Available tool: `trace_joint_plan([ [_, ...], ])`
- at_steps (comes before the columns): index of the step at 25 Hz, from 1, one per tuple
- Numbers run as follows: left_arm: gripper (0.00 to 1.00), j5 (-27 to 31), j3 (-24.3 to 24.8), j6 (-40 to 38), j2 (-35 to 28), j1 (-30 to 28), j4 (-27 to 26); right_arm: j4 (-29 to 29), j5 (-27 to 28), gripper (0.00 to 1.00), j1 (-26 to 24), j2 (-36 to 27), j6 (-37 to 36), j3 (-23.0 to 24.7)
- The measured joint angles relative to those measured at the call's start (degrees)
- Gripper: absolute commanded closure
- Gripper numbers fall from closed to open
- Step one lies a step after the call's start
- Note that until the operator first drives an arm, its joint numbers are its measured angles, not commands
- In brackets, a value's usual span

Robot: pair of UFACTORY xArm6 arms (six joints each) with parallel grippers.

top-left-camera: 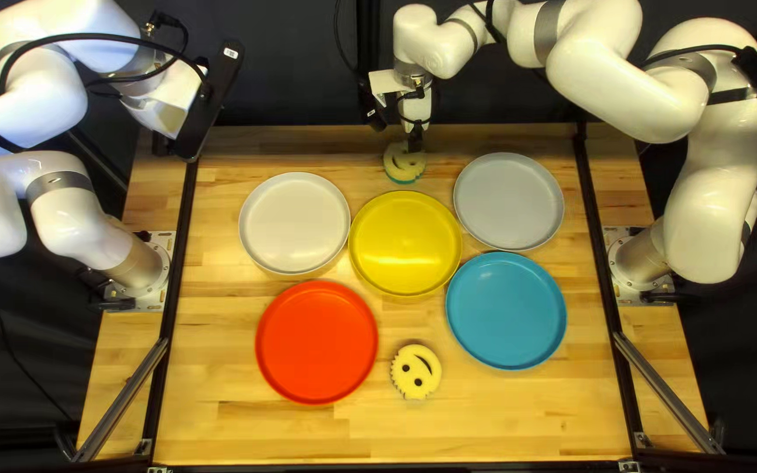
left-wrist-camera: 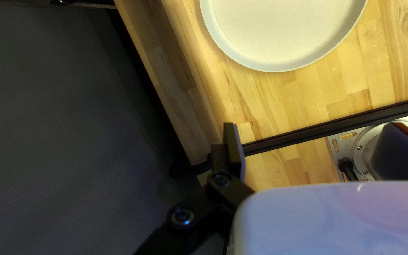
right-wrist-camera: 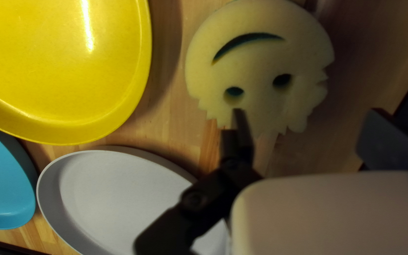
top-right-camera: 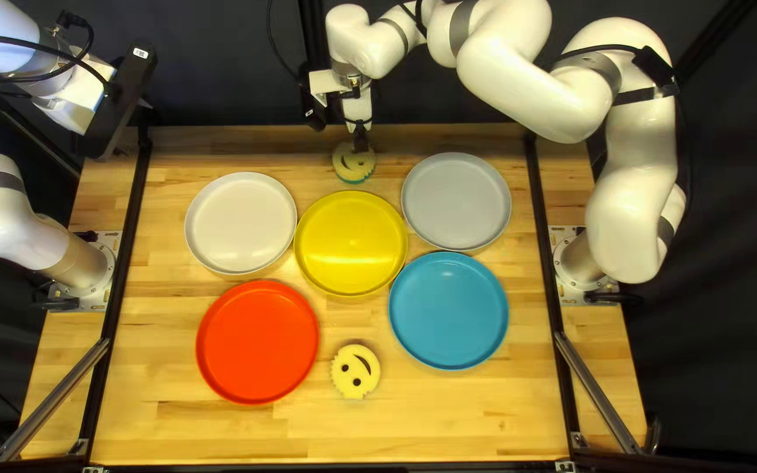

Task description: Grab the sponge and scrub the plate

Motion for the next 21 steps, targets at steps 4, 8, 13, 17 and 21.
trace_joint_plan([
  [4, 0.0, 0.0, 0.0, 0.0, 0.0, 0.0, 0.0, 1.1, -0.9, 0.0, -0.6, -6.4, -1.4, 6.7],
  [8, 0.0, 0.0, 0.0, 0.0, 0.0, 0.0, 0.0, 2.9, -1.5, 0.0, -2.3, -14.4, -4.5, 14.6],
  [13, 0.0, 0.0, 0.0, 0.0, 0.0, 0.0, 0.0, 4.3, -1.6, 0.0, -4.2, -26.2, -7.6, 25.4],
  [17, 0.0, 0.0, 0.0, 0.0, 0.0, 0.0, 0.0, 4.2, 0.4, 0.0, -5.9, -36.9, -9.4, 32.9],
  [21, 0.0, 0.0, 0.0, 0.0, 0.0, 0.0, 0.0, 3.1, 4.2, 0.0, -7.0, -47.2, -10.5, 38.7],
])
